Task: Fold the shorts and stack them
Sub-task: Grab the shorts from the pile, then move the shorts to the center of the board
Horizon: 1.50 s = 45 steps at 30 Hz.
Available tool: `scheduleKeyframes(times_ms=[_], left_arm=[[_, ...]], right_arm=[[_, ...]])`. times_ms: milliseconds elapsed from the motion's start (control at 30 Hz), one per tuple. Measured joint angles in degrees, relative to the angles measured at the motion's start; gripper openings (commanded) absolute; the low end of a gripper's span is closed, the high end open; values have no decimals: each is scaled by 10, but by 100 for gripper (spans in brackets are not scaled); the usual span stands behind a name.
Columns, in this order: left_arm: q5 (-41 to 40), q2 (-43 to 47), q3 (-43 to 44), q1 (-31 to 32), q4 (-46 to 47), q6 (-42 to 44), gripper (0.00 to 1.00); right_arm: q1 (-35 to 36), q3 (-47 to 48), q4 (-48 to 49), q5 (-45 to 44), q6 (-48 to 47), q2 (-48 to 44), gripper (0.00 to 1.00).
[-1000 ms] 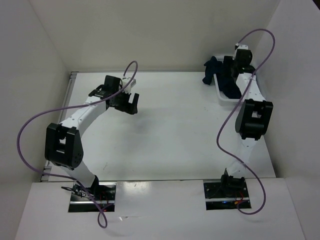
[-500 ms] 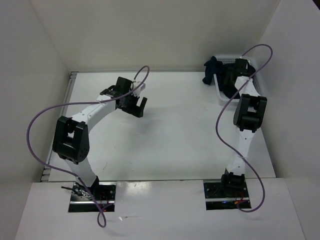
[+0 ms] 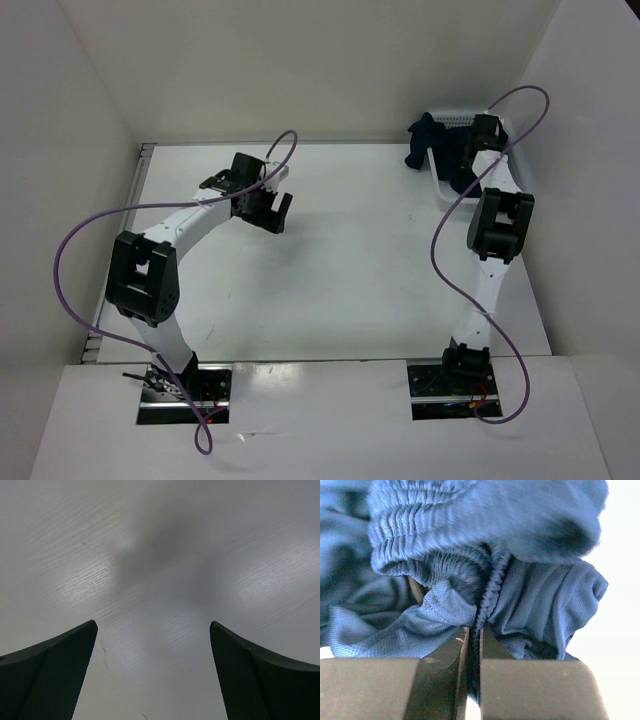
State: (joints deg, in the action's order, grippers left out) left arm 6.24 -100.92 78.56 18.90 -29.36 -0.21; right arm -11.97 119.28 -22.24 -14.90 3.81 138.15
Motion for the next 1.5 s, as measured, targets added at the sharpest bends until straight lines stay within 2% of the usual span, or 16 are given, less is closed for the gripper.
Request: scheduleKeyframes(times_ms=[133,333,467,600,733,767,867,900,933,967,1033,1100,1167,1233,1367,1500], left_arm=[[0,5,1,0,-2,0,100],[-19,52,1,0,0,0,100],[-44,102,1,0,11,0,100],[-81,144,5,0,31,0,100],[-110,179,6,-9,46,0,100],[-116,188,6,-16,47,0,100],[-137,224,-6,-41,63,0,100],[-144,240,-17,-50,70,0,100],[-148,255,-28,-59,74,0,100],[-152,274,-46,-69,76,0,100],[-155,303,-78,-84,76,0,100],[-157,327,-117,-89,73,0,100],[-156,338,-151,-89,62,0,100],[-153,337,-173,-89,49,0,100],[-136,322,-185,-84,22,0,100],[-123,306,-191,-65,23,0,100]], right_arm=[[2,8,-19,9,1,-49,0],[38,52,-21,17,8,-200,0],[117,177,-19,26,9,-279,0],[232,304,-14,55,24,-325,0],[322,337,-10,112,60,-352,3],[332,327,-8,123,72,-355,14],[348,244,-2,162,99,-366,24],[350,202,-3,173,106,-373,40],[351,149,2,188,106,-377,46],[353,88,9,203,101,-381,63],[353,-36,11,224,80,-381,74],[353,-165,-6,250,33,-377,81],[353,-263,-33,268,-9,-374,83],[353,-313,-61,285,-37,-374,84],[359,-319,-61,309,-90,-377,84],[388,-267,-41,296,-138,-355,84]])
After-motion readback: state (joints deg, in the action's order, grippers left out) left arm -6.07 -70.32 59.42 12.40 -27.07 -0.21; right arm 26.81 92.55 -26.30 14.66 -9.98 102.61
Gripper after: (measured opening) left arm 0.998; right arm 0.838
